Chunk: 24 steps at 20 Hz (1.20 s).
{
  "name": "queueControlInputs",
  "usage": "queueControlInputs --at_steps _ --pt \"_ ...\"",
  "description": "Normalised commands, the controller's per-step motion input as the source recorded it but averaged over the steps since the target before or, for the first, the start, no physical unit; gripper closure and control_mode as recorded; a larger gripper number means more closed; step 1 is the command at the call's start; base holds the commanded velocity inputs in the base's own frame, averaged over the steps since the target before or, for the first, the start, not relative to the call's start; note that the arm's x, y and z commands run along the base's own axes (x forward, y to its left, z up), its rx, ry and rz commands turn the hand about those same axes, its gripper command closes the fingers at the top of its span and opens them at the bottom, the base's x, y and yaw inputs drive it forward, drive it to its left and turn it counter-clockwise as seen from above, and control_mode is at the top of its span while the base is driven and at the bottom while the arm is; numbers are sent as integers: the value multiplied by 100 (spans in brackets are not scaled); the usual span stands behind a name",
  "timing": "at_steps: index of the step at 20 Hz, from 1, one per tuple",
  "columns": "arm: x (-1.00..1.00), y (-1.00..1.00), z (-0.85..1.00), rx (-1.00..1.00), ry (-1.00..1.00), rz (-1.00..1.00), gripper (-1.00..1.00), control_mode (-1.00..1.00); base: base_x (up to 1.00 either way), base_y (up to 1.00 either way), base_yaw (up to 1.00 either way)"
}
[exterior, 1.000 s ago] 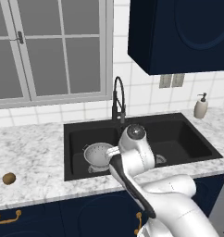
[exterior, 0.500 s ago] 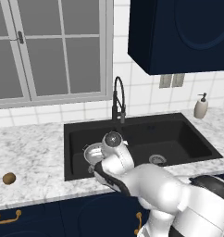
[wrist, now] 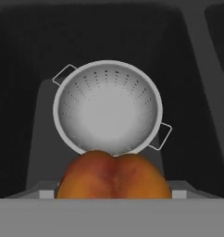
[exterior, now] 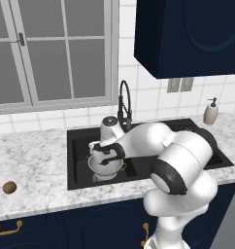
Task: Put the colander in the sink, put the peach, kiwi, orange in the colander, and turn on the sink faucet and pour water over the colander.
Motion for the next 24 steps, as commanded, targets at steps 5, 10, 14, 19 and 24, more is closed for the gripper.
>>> queueControlInputs --at_steps 5,10,14,19,24 --pt "45 14 -25 -1 5 -1 100 -100 0 0 0" --pt "31 2 -39 0 14 0 100 -100 0 0 0" --pt "13 2 -42 -5 12 0 100 -100 0 0 0" --pt "14 2 -39 -11 11 0 100 -100 0 0 0" --pt "16 0 -24 -8 0 0 100 -100 0 0 0"
